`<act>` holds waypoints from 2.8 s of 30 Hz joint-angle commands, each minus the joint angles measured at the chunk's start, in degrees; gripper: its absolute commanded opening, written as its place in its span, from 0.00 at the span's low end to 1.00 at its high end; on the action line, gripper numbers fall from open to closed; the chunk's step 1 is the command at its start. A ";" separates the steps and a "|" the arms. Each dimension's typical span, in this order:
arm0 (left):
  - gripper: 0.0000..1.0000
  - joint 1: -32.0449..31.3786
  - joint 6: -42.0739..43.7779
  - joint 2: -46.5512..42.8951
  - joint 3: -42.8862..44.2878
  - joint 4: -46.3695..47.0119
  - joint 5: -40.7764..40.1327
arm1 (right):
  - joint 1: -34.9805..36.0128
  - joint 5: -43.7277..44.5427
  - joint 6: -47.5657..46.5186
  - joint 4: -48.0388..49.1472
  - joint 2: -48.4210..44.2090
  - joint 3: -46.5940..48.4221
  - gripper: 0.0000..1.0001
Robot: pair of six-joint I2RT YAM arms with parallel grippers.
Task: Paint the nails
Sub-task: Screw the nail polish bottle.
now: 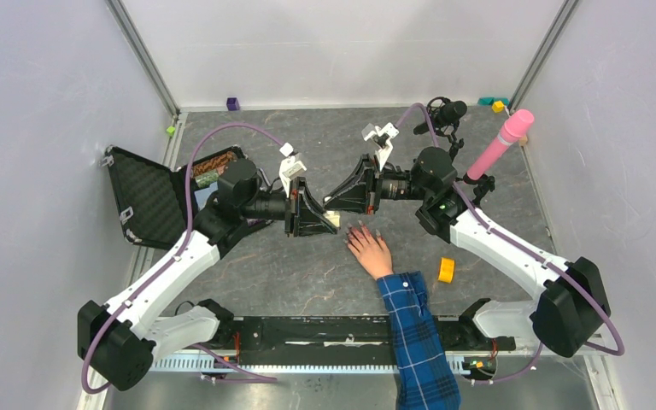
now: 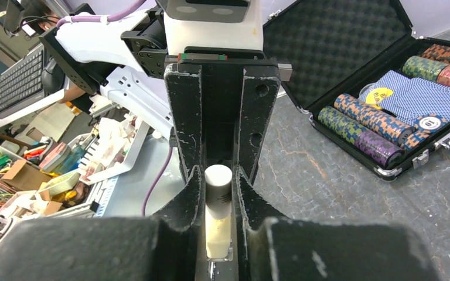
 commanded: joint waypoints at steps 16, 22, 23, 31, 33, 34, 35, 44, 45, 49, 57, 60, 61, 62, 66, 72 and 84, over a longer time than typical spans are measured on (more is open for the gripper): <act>0.02 -0.11 2.17 -6.01 -0.14 0.87 -17.73 | 2.12 13.74 -14.50 -23.67 0.11 5.59 0.00; 0.02 -0.11 0.80 -7.23 -1.35 0.65 -25.85 | 4.47 26.02 -15.34 -28.77 1.14 6.54 0.00; 0.02 -0.07 0.24 -7.41 -1.65 0.94 -27.16 | 5.26 28.57 -15.26 -29.81 1.38 6.47 0.00; 0.02 0.28 -2.73 -8.20 -3.72 2.91 -33.15 | 13.73 50.87 -12.30 -34.63 3.62 7.49 0.00; 0.02 0.49 -3.18 -8.22 -3.89 2.80 -34.15 | 15.89 57.33 -10.79 -37.15 4.75 8.83 0.00; 0.02 0.58 -3.43 -8.20 -3.98 2.80 -34.45 | 16.81 60.12 -10.04 -37.83 5.20 9.23 0.00; 0.02 0.67 -3.80 -8.12 -4.11 3.09 -34.64 | 17.83 62.57 -9.24 -37.97 5.80 9.22 0.00; 0.02 1.19 -5.16 -7.94 -4.80 3.86 -34.92 | 26.75 73.39 -6.40 -33.91 11.32 11.78 0.00; 0.02 1.19 -5.25 -7.96 -4.80 3.86 -34.83 | 27.69 74.02 -6.69 -33.98 12.32 12.73 0.00; 0.02 1.29 -5.38 -8.01 -4.92 4.03 -34.83 | 29.30 74.78 -7.18 -33.96 14.46 14.57 0.00; 0.02 1.42 -5.46 -7.69 -4.89 4.04 -34.10 | 29.11 74.44 -15.01 -31.98 11.95 15.25 0.19; 0.02 1.52 -5.60 -7.25 -4.63 4.04 -33.28 | 28.81 74.65 -18.60 -32.46 10.10 16.06 0.34; 0.02 1.52 -5.68 -7.14 -4.55 3.97 -33.09 | 28.75 74.99 -19.76 -32.82 9.21 16.34 0.39; 0.02 1.54 -5.62 -7.06 -4.52 3.87 -33.03 | 28.71 75.55 -20.65 -33.14 8.44 16.66 0.43; 0.02 1.63 -5.26 -6.90 -4.17 3.27 -33.03 | 28.45 77.50 -24.47 -34.00 4.20 16.58 0.61; 0.02 1.88 -5.08 -5.66 -3.27 1.85 -32.95 | 26.16 78.65 -27.31 -37.76 -0.01 16.18 0.77; 0.02 2.91 -4.03 -3.22 -1.21 0.75 -27.41 | 8.87 53.98 -28.44 -39.54 -4.35 12.45 0.98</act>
